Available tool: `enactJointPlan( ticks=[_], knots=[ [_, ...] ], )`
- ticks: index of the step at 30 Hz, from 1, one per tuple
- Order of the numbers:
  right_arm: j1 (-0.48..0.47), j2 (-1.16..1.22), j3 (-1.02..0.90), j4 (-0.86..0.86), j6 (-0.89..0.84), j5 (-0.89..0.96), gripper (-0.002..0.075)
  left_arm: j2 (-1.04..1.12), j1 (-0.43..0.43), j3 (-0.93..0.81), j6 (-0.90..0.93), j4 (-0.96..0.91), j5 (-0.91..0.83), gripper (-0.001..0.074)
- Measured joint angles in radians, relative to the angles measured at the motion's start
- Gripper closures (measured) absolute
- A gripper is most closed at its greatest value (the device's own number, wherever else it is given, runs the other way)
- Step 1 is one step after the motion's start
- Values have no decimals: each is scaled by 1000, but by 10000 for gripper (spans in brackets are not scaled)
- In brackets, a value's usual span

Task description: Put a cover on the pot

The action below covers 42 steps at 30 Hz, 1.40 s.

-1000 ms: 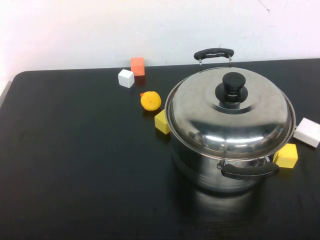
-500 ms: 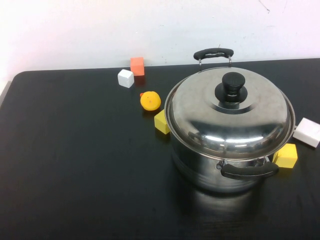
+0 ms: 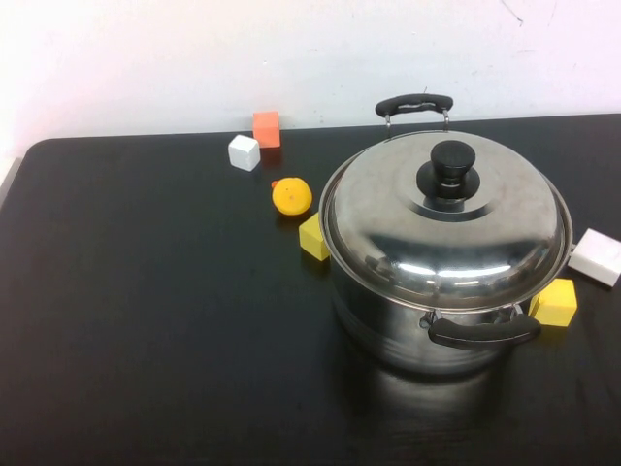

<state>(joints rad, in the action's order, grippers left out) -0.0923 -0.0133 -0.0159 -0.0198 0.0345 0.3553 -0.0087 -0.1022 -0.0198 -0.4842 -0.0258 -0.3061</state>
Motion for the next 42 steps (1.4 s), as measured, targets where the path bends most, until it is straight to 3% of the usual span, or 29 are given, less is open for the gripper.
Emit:
enactJointPlan(
  ticks=[15, 22, 42],
  knots=[
    [0, 0, 0, 0, 0, 0, 728, -1, 0, 2, 23, 2, -2, 736],
    [0, 0, 0, 0, 0, 0, 728, -1, 0, 2, 250, 32, -4, 736],
    [0, 0, 0, 0, 0, 0, 728, -1, 0, 2, 400, 81, -5, 736]
  ],
)
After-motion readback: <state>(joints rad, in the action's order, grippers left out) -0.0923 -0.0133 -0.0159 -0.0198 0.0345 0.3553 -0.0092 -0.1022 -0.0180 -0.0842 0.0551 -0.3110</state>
